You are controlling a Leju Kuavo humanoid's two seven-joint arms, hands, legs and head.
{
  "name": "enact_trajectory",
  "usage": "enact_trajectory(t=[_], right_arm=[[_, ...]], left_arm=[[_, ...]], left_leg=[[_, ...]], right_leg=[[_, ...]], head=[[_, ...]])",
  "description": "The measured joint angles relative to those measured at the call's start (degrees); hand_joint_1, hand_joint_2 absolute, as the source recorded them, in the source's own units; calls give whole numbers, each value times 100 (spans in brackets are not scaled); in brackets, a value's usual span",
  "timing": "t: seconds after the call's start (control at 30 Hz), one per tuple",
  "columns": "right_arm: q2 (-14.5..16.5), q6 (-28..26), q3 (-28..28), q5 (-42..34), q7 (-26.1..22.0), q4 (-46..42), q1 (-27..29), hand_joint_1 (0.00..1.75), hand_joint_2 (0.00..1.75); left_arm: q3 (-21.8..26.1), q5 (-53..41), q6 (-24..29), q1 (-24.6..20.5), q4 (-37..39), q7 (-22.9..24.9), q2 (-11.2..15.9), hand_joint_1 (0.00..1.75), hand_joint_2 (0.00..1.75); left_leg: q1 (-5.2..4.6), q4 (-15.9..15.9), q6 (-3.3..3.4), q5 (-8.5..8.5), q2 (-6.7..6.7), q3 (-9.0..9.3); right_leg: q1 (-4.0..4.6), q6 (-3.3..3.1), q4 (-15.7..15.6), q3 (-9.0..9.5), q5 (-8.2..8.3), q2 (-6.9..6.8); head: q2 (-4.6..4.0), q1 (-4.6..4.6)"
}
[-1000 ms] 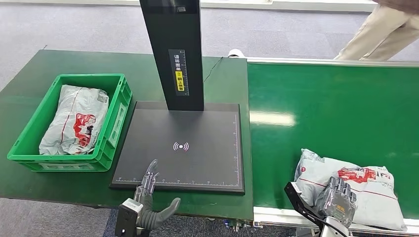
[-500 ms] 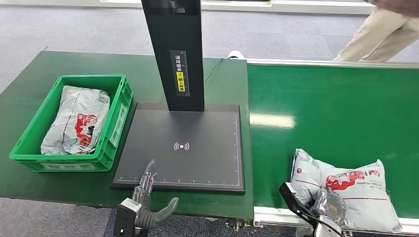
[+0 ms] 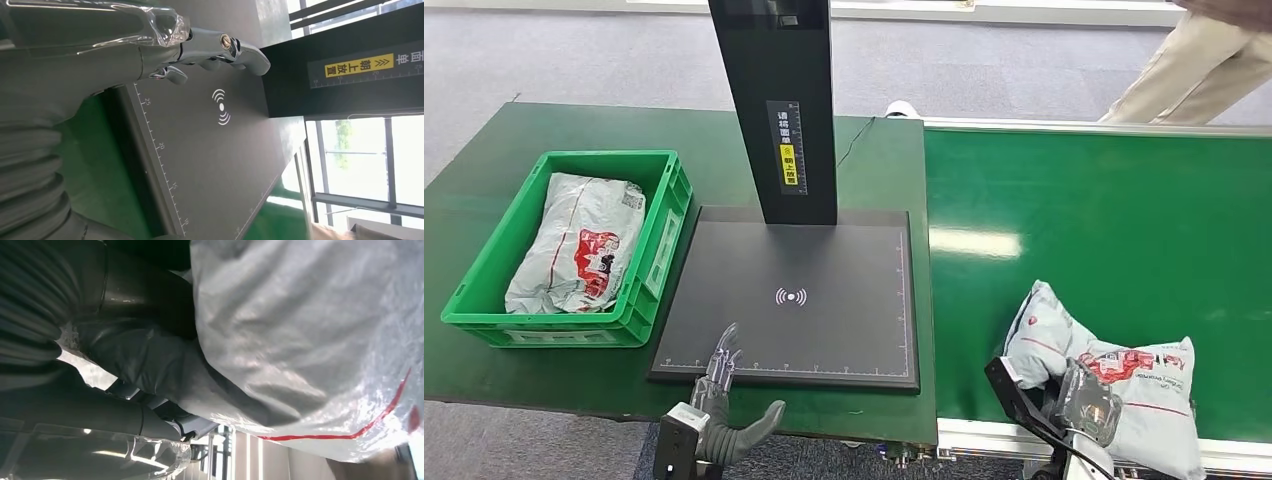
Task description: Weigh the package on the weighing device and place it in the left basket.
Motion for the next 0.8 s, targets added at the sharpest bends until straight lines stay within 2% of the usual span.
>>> enact_trajectory(t=[0.17, 0.37, 0.43, 0.5, 0.57, 0.63, 0.8], right_arm=[[138, -876, -13, -1137, -1182, -721, 120, 175, 175], [584, -1003, -344, -2650, -3369, -1661, 246, 175, 175], [722, -1004, -407, -3219, -3837, -1911, 283, 175, 175], [797, -939, -391, -3901, -4096, -2119, 324, 175, 175], [817, -627, -255, -4866, -4237, -2319, 382, 175, 175], [805, -85, -1, -5820, -4305, -2506, 442, 175, 175], [744, 1347, 765, -6992, -4320, -2653, 382, 175, 175]], left_arm=[[5, -24, 49, -2, 60, -106, 0, 0, 175], [-12, 6, 180, -47, 203, -203, -2, 0, 175], [-21, 19, 220, -67, 244, -226, -2, 0, 175], [-27, 23, 247, -86, 278, -243, -2, 0, 175], [-32, 29, 273, -104, 310, -250, -2, 0, 175], [-36, 44, 291, -128, 346, -257, -1, 0, 175], [-51, 77, 238, -244, 480, -308, -1, 0, 175]], left_leg=[[0, 0, 0, 0, -1, -18], [0, 0, 0, -1, -1, -30], [0, 0, 0, -1, -1, -32], [0, 0, 0, -1, -2, -33], [0, 0, 0, -1, -1, -34], [-1, 0, 0, -1, 2, -34], [1, 0, -1, 1, 1, -33]], right_leg=[[0, 0, 1, -17, -2, -1], [0, -1, 1, -30, -4, -2], [0, -2, 1, -30, -4, -3], [0, -2, 1, -29, -5, -3], [0, -2, 1, -29, -4, -3], [-1, -1, 1, -30, -4, -1], [2, -2, 3, -30, -3, 0]], head=[[0, 1], [-1, 1], [-1, 1], [0, 0], [0, 2], [0, 1], [0, 0]])
